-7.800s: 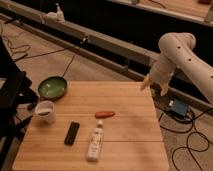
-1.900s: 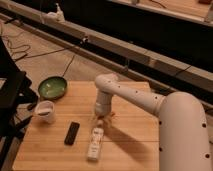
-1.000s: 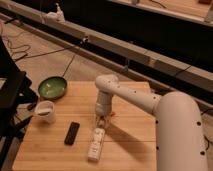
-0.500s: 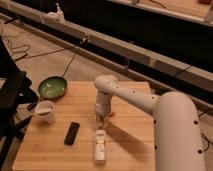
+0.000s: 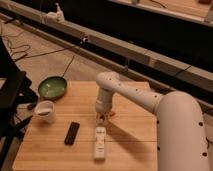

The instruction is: Stand the bottle upright

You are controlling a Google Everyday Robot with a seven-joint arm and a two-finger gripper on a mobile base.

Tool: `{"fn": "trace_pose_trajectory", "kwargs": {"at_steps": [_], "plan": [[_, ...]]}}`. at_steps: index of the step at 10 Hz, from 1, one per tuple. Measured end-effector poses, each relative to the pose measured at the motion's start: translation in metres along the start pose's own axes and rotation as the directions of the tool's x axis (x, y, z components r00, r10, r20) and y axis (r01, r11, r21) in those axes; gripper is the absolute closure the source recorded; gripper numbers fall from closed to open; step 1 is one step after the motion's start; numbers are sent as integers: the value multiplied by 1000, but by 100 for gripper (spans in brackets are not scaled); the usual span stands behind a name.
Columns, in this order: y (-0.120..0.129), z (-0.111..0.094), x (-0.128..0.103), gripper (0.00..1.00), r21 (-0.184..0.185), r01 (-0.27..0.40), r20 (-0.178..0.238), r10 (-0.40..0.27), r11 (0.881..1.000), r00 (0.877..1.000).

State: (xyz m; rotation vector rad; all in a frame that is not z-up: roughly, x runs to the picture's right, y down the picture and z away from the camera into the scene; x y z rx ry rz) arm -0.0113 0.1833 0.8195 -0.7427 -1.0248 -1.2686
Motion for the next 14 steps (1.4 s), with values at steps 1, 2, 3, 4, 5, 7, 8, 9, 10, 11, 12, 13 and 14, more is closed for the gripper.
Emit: {"fn": "trace_pose_trajectory", "kwargs": {"at_steps": [1,2,3,4,5,7,8,9,10,11,12,13,14], "plan": [[4,-12,2,100,1,-7,-22,7,1000,1000],[8,-22,4,100,-1,-14,-41,13,1000,999],[15,-38,8,100,-7,-25,-70,25,1000,997],[21,-53,11,100,-11,-38,-99,37,999,994],[27,-68,14,100,-15,-52,-126,49,999,991],[40,-97,19,100,-25,-82,-177,77,996,981],[46,-112,21,100,-30,-99,-201,91,995,975],[53,-131,23,100,-29,-119,-230,109,993,967],[60,-146,24,100,-28,-137,-254,126,990,959],[64,-156,24,100,-29,-151,-271,137,988,953],[70,-171,22,100,-34,-171,-298,153,985,942],[75,-182,21,100,-40,-188,-321,166,981,933],[81,-190,19,100,-49,-206,-340,177,977,923]]}}
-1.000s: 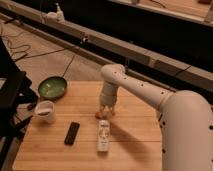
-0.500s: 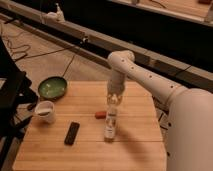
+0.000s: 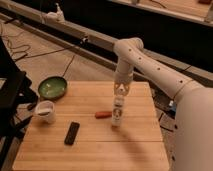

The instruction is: Stand the bottle upright

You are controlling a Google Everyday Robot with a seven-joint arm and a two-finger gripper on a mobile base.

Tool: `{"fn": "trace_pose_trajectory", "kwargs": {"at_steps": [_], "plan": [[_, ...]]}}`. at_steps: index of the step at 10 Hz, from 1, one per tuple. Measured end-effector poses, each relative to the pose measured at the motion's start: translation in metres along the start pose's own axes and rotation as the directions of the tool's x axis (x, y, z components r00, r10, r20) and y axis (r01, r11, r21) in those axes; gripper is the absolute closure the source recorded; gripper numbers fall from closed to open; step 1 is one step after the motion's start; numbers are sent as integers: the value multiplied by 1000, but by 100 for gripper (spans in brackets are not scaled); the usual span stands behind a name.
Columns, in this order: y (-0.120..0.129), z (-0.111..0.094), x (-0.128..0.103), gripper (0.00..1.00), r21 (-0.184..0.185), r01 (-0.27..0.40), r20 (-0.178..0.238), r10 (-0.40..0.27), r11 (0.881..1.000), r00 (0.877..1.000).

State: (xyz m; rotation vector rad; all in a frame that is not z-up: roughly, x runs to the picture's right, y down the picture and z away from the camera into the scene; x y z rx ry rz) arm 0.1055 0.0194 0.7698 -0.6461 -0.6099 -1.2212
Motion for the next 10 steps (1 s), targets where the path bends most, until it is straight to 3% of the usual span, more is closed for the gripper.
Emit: {"fn": "trace_pose_trajectory", "kwargs": {"at_steps": [3,10], "plan": [[14,-11,4,100,-39,-37,-43,35,999,998],[13,1,24,100,56,-78,-139,85,995,987]]}}
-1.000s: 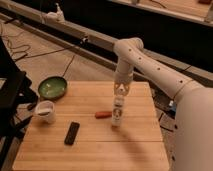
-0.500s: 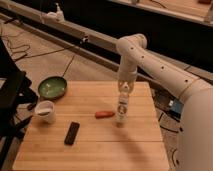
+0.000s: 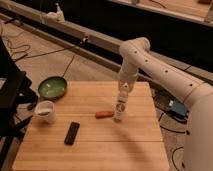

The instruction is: Stand the bottle upright

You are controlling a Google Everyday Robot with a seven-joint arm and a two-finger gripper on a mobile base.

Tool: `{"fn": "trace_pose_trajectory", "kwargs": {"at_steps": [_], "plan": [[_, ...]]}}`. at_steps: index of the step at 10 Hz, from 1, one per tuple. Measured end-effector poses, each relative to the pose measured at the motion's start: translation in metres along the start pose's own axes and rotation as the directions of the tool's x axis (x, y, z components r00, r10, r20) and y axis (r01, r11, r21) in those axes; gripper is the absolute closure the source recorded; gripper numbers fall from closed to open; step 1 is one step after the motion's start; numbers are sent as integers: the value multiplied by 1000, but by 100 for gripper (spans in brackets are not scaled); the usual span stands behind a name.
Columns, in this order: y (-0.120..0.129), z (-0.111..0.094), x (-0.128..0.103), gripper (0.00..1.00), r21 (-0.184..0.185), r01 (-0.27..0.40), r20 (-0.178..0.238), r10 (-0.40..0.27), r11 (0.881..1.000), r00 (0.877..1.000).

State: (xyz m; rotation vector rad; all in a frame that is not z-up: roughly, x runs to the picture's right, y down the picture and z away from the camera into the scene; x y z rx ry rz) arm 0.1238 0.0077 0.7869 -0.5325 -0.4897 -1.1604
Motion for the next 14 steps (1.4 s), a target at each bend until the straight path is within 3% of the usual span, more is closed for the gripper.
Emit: {"fn": "trace_pose_trajectory", "kwargs": {"at_steps": [3,6,8,10,14], "plan": [[4,5,13,100,-20,-1,-39,0,1000,999],[-17,-2,35,100,-54,42,-91,-47,998,995],[-43,-10,45,100,-39,90,-113,-94,995,989],[-74,-21,52,100,20,137,-130,-134,990,982],[-75,-20,52,100,24,139,-130,-135,990,982]]}}
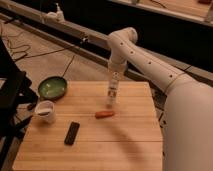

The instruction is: Stand the bottle upright

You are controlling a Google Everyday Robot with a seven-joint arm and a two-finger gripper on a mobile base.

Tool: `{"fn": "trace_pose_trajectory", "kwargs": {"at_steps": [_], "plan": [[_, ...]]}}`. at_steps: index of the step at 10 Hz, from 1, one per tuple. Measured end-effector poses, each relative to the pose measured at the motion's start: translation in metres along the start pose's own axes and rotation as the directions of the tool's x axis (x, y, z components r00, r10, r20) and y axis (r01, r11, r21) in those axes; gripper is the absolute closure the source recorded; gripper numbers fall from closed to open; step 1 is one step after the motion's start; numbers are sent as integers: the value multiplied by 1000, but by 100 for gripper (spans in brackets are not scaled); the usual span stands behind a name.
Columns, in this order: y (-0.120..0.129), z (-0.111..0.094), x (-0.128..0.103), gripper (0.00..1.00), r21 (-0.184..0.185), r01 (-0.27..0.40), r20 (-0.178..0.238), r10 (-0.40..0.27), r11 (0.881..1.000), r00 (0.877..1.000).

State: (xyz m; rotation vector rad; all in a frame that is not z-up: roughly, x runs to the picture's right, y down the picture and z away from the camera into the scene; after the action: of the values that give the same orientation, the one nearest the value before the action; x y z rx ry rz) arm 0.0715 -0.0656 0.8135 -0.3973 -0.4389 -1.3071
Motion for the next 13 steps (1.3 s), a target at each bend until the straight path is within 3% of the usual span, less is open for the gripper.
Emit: {"fn": "trace_pose_trajectory", "kwargs": {"at_steps": [4,7,13], "plan": [[1,0,1,100,-5,-1,-2,1,1000,1000],[7,4,31,100,-33,-32,-86,29,999,996],[-2,34,52,100,-30,-63,-136,58,998,989]]}}
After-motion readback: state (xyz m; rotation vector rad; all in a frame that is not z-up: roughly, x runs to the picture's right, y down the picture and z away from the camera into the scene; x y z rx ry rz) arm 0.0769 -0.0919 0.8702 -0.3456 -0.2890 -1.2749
